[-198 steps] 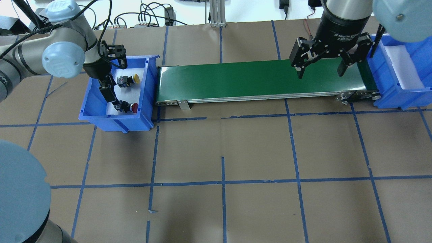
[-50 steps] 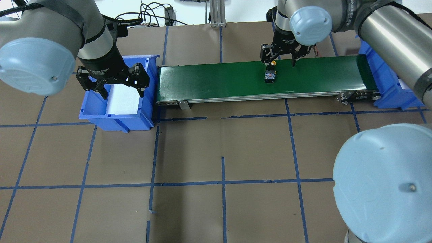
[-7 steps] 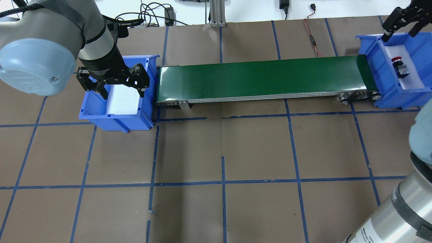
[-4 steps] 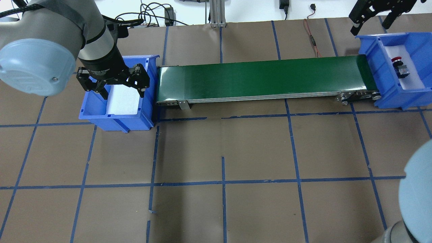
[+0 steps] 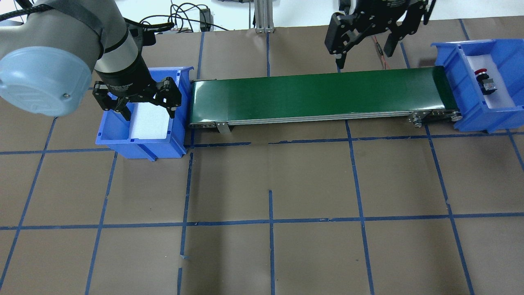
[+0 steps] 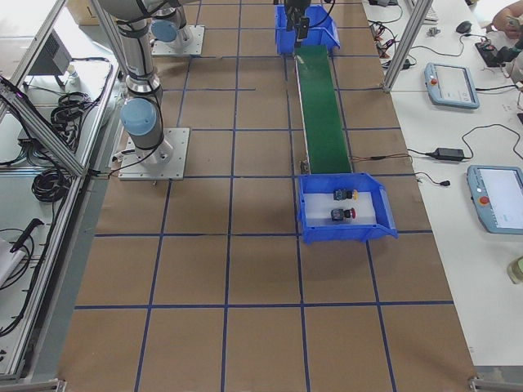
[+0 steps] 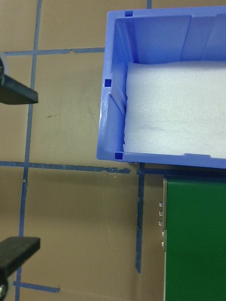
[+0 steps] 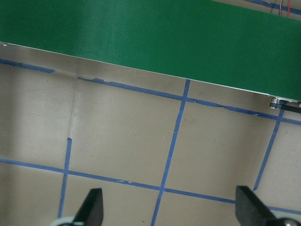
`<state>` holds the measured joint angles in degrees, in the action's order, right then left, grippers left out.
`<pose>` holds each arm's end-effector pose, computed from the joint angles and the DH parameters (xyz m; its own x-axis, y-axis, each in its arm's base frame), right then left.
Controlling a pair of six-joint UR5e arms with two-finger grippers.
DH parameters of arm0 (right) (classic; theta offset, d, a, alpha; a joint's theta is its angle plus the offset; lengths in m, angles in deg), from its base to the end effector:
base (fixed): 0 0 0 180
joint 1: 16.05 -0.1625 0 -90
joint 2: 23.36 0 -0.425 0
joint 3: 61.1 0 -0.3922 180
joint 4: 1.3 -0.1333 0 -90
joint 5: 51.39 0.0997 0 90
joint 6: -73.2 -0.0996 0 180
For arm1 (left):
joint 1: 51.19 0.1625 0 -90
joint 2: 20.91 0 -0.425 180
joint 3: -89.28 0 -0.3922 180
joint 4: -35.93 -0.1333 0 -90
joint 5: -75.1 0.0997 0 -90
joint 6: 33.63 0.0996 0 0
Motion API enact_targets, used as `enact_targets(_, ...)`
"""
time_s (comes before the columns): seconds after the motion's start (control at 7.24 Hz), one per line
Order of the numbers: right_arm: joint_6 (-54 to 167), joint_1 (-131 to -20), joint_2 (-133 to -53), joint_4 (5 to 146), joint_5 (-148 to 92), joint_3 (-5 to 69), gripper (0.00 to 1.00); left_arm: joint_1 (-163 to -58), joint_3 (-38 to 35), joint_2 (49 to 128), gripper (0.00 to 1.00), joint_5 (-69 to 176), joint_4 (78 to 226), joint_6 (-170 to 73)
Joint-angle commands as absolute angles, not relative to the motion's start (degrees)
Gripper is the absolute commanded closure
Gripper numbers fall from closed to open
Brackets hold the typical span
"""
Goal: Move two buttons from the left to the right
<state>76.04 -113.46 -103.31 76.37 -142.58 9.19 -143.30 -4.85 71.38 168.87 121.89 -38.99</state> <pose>0.2018 -0.5342 0.5427 -0.9837 -0.1788 0.0184 -0.1778 0.9829 0.0476 -0.1452 -0.4972 0.4399 -0.9961 -0.0540 -0.0693 -0.0565 0.9978 0.0352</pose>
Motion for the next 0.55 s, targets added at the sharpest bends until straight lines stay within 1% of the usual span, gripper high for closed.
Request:
enact_targets(0.0, 67.1, -110.1, -102.5, 77.7, -142.5, 12.3, 0.00, -143.3, -4.8, 71.4, 0.00, 168.9, 121.9, -39.0)
enact_targets(0.14, 67.5, -108.5, -103.4, 78.8, -142.5, 16.0, 0.00, -143.3, -4.8, 71.4, 0.00, 168.9, 121.9, -39.0)
enact_targets(0.41, 67.9, -108.5, -105.7, 81.2, -142.4, 19.2, 0.00, -143.3, -4.8, 71.4, 0.00, 168.9, 121.9, -39.0)
